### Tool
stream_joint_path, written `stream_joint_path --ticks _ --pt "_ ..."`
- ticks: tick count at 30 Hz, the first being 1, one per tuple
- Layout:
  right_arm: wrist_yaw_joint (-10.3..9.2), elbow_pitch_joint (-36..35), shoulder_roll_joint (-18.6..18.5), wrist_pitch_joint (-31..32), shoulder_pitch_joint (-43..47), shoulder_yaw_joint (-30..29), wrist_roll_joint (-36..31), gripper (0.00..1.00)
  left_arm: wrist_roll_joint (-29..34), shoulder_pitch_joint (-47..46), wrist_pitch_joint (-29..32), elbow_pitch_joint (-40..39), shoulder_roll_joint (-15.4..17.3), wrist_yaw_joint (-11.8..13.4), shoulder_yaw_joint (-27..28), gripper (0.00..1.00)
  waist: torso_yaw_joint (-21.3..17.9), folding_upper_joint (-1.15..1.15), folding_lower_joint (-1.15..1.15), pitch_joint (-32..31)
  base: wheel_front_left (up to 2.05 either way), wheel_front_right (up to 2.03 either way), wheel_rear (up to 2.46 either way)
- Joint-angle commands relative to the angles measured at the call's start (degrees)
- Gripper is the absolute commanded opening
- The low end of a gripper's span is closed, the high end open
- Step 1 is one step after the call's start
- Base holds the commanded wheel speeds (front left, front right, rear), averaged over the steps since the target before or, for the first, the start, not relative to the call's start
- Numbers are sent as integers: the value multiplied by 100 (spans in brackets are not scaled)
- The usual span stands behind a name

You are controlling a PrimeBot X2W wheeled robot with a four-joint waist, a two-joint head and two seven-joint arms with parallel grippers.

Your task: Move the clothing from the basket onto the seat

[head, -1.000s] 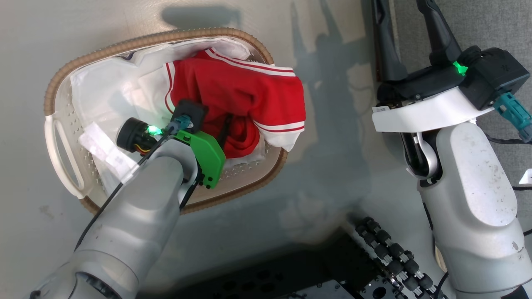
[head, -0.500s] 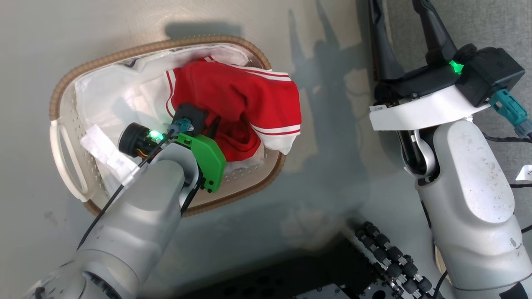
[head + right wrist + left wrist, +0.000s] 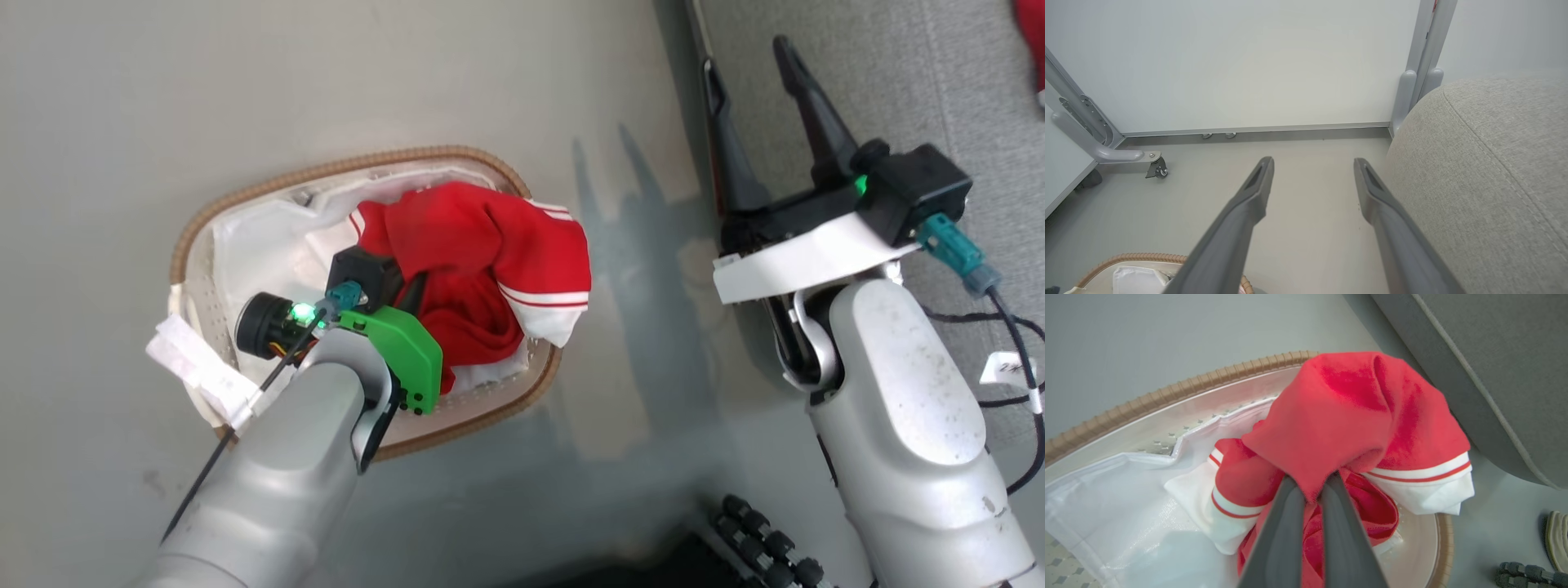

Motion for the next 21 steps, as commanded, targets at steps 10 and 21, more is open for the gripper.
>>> stream_joint_path --ticks 10,21 --pt "-7 335 -26 -12 784 32 3 100 1093 1266 -18 -1193 14 128 1222 0 462 0 0 -1743 0 0 0" --pt "-7 560 -26 -12 1472 28 38 100 2146 2515 -18 -2574 -105 -64 2550 0 750 0 0 -2765 0 0 0"
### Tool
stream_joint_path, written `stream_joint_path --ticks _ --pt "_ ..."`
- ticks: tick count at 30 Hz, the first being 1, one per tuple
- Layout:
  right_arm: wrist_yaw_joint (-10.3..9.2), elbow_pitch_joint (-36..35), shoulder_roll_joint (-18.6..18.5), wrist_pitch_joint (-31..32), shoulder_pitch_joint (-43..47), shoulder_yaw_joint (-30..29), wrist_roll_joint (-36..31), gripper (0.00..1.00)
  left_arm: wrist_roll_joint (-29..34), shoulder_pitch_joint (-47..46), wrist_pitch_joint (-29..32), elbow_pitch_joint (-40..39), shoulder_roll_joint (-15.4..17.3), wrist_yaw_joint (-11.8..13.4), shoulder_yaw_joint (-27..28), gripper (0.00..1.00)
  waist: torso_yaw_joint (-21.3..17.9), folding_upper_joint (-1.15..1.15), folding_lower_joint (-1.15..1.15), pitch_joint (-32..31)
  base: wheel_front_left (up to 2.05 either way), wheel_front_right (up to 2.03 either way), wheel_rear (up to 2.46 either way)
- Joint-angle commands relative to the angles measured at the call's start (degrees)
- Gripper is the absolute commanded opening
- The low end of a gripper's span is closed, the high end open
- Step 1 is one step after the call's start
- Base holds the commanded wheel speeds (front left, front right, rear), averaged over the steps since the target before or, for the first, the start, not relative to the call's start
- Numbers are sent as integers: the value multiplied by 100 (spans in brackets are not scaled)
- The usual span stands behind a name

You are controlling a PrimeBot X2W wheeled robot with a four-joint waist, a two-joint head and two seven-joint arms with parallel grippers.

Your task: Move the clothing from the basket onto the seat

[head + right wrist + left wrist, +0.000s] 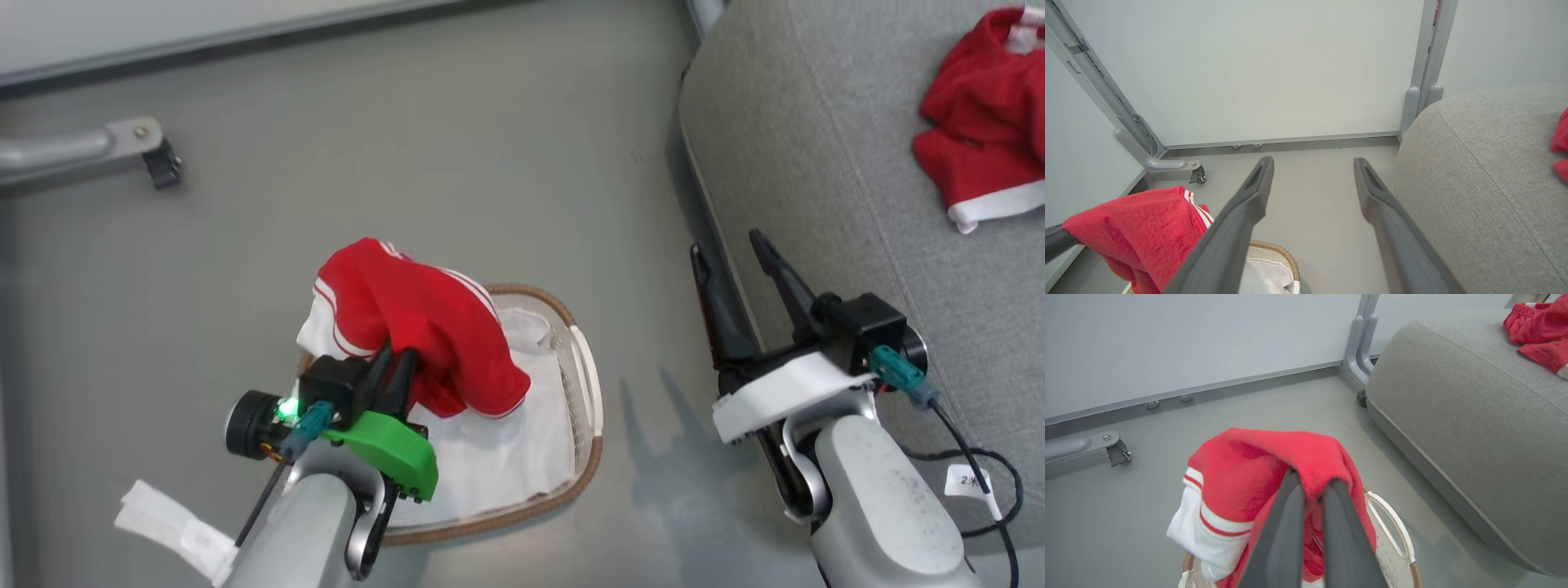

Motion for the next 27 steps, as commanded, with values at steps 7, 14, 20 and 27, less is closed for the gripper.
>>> stream_joint_path --ticks 7,14,20,27 --pt "-7 100 -26 -12 457 46 -14 100 240 576 -12 -802 -153 -210 708 0 380 0 0 -1158 0 0 0" --pt "-6 147 -26 -12 793 147 -29 100 298 721 -12 -1362 -209 -282 1068 0 407 0 0 -1646 0 0 0" --pt "-6 199 -27 -12 1013 271 13 100 212 720 -13 -1721 -243 -295 1217 0 396 0 0 -1874 0 0 0" --pt "-6 276 -25 -12 1141 365 44 100 125 508 -13 -2021 -253 -301 1181 0 400 0 0 -1953 0 0 0"
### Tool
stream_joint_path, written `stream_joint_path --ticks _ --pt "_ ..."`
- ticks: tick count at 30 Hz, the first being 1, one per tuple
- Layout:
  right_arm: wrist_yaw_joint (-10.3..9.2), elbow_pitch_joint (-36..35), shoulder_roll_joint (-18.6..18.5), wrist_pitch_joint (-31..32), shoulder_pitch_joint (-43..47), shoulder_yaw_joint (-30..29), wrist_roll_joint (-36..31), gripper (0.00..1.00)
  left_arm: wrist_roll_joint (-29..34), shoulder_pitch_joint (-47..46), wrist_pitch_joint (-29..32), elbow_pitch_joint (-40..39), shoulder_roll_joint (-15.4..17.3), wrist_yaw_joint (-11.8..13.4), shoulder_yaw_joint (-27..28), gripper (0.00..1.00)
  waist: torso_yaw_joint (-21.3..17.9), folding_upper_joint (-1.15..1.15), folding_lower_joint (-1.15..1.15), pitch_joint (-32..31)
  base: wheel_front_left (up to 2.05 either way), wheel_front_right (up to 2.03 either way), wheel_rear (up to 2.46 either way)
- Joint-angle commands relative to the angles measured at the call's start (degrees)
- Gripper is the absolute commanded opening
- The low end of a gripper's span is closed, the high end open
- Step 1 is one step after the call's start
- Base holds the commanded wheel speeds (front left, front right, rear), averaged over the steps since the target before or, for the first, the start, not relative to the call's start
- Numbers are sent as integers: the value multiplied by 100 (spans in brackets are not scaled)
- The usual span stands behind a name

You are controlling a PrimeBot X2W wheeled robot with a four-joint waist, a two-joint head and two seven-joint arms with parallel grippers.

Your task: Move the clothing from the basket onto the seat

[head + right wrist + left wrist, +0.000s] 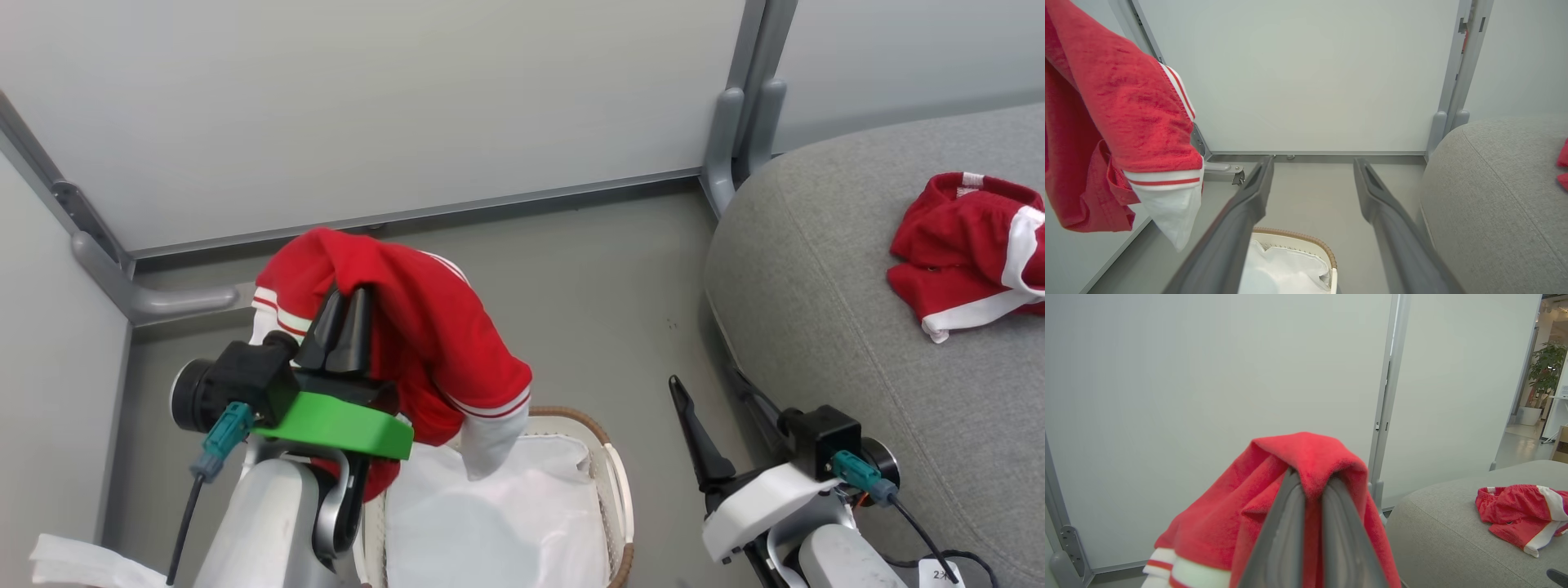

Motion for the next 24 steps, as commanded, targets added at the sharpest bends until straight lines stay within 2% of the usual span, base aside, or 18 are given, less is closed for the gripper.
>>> stream_joint_path --ticks 1,6,17,24 --pt "-6 21 -24 -12 60 24 16 100 -82 -88 -4 -37 1 -26 -31 0 2 0 1 1 0 0 0" --pt "-6 -11 -24 -12 -42 309 16 100 -199 -128 -4 -152 3 -23 -169 0 27 0 1 24 0 0 0" --pt "-7 -449 -29 -12 -1074 2008 334 100 -127 -164 -4 -406 1 -13 -487 0 123 0 1 104 0 0 0" --pt "-6 42 -24 -12 -1760 2375 425 100 -282 -115 -4 -559 3 31 -918 0 332 0 1 140 0 0 0"
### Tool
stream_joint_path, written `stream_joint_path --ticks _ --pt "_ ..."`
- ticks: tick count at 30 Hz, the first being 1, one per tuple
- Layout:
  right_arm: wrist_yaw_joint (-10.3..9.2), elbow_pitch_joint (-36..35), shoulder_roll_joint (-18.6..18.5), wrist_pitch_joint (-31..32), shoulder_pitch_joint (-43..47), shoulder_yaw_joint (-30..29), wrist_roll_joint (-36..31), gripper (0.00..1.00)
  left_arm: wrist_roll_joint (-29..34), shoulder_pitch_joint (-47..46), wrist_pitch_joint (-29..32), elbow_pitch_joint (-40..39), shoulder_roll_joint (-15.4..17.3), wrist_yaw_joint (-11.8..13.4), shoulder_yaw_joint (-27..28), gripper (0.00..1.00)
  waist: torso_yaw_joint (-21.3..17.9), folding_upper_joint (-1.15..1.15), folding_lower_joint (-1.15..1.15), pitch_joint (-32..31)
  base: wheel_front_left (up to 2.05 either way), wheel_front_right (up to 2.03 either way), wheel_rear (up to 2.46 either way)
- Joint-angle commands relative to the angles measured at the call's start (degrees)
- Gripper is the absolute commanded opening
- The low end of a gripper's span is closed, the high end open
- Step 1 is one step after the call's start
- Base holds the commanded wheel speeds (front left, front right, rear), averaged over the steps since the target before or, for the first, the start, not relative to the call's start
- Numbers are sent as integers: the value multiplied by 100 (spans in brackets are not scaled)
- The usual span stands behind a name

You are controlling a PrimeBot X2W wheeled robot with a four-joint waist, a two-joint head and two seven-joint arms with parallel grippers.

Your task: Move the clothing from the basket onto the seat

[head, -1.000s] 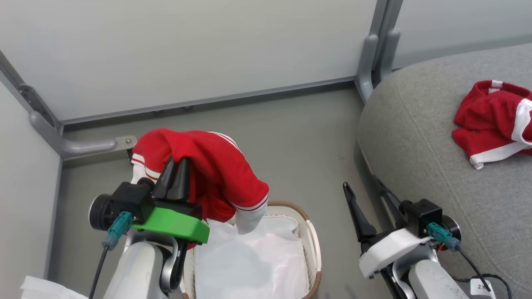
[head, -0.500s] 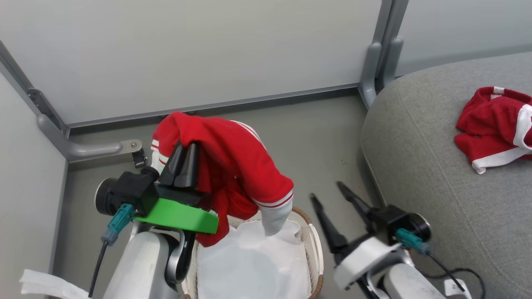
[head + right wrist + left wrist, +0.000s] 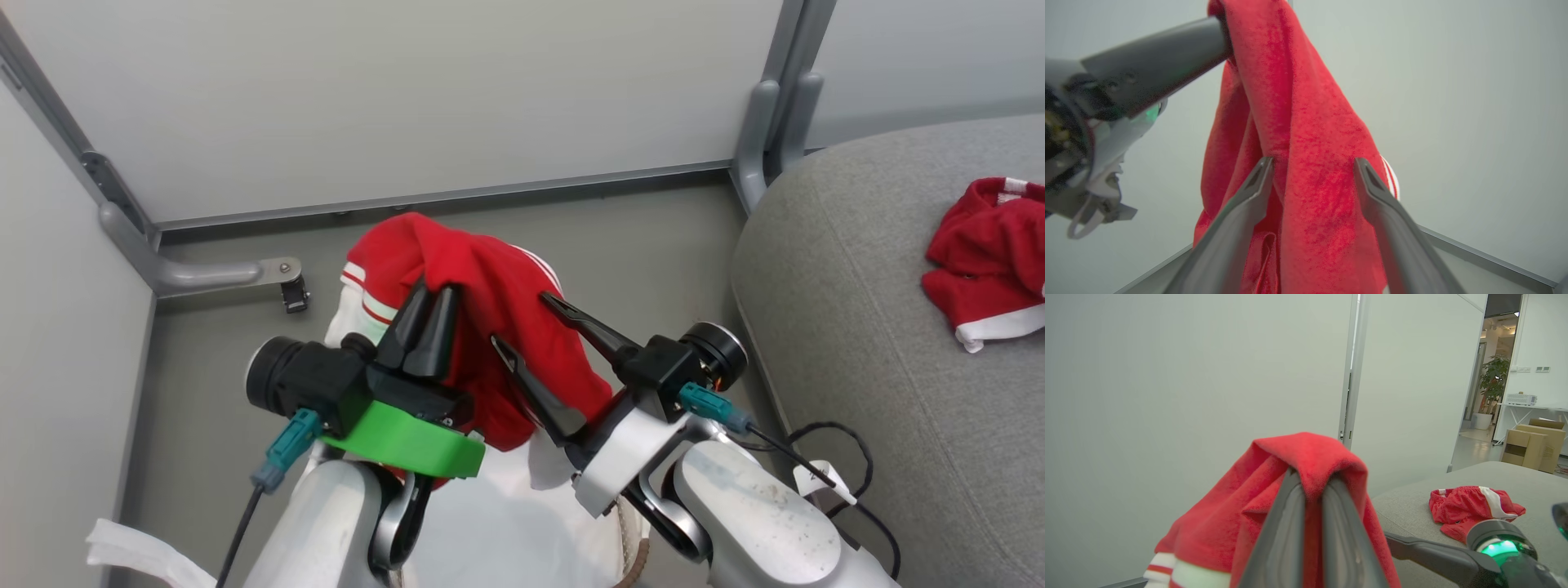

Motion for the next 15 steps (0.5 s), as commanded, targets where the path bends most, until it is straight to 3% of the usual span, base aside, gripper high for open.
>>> stream_joint_path --ticks 1,9,10,11,12,13,15 --pt "-6 118 -22 -11 -85 40 -2 100 -53 -56 -4 -35 14 28 -77 0 115 0 0 21 0 0 0" --pt "-6 612 -22 -12 -340 203 141 100 -299 -151 -4 -150 13 57 -514 0 392 0 0 62 0 0 0" --pt "-6 635 -24 -12 -352 214 179 93 -326 -155 -4 -162 13 63 -560 0 414 0 0 66 0 0 0" --pt "-6 654 -24 -12 -357 226 221 49 -342 -159 -4 -173 13 71 -601 0 430 0 0 69 0 0 0" --pt "-6 660 -23 -12 -363 223 233 21 -358 -160 -4 -178 13 80 -621 0 438 0 0 75 0 0 0" --pt "-7 650 -24 -12 -358 208 272 0 -369 -159 -4 -178 13 92 -634 0 442 0 0 84 0 0 0" --pt "-6 602 -26 -12 -320 145 318 0 -369 -152 -4 -144 13 104 -627 0 427 0 0 102 0 0 0"
